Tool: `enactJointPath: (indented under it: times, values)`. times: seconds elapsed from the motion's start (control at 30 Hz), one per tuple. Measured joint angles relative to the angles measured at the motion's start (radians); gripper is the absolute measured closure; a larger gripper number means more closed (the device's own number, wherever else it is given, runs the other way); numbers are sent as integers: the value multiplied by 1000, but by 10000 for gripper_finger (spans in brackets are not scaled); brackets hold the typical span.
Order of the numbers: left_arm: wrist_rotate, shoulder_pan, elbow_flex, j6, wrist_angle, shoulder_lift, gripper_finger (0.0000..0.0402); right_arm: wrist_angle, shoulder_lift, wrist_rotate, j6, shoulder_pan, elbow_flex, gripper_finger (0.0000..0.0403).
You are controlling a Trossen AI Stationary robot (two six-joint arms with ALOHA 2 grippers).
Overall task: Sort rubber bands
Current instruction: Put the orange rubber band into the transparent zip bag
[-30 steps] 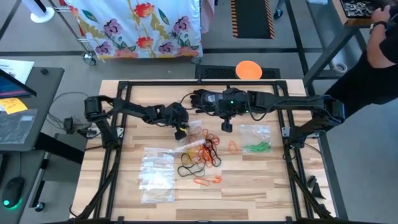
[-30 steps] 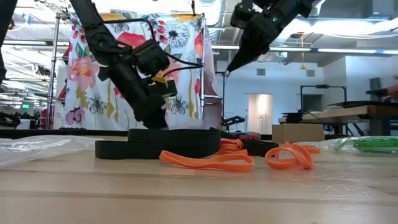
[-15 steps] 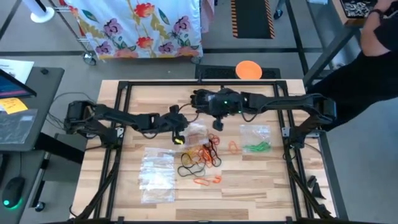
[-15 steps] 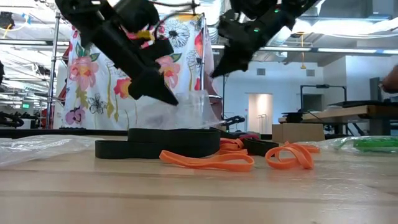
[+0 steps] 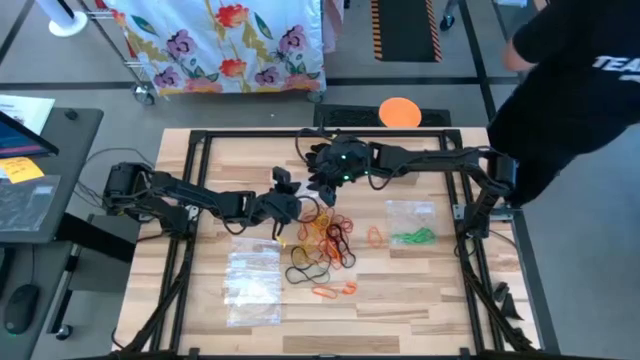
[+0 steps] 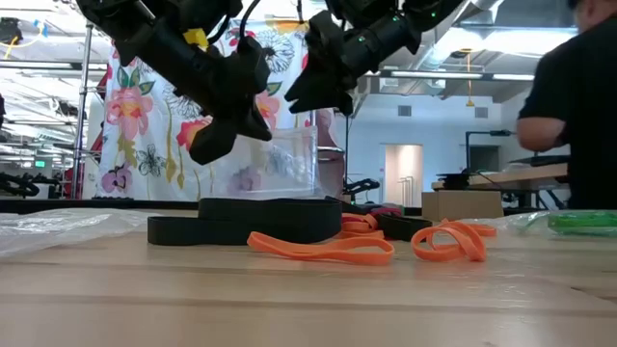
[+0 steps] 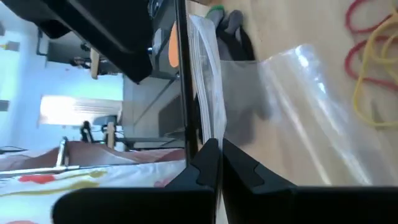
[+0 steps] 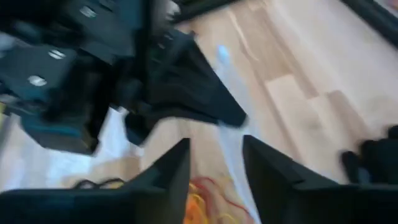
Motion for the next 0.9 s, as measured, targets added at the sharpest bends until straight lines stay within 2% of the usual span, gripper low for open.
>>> enactJointPath:
  times: [0.1, 0.2, 0.5, 0.9]
  values:
    - [-42, -5, 0, 35, 12, 0, 401, -12, -2, 48, -31, 4, 5, 216]
    - [-78, -11, 0, 65, 41, 0, 401, -54, -2, 55, -31, 4, 4, 208]
    - [-62, -29, 1, 171, 130, 0, 401, -51, 10, 94, -39, 4, 3, 227]
    - [-53, -53, 1, 172, 127, -1, 401, -29, 10, 94, -54, 2, 3, 239]
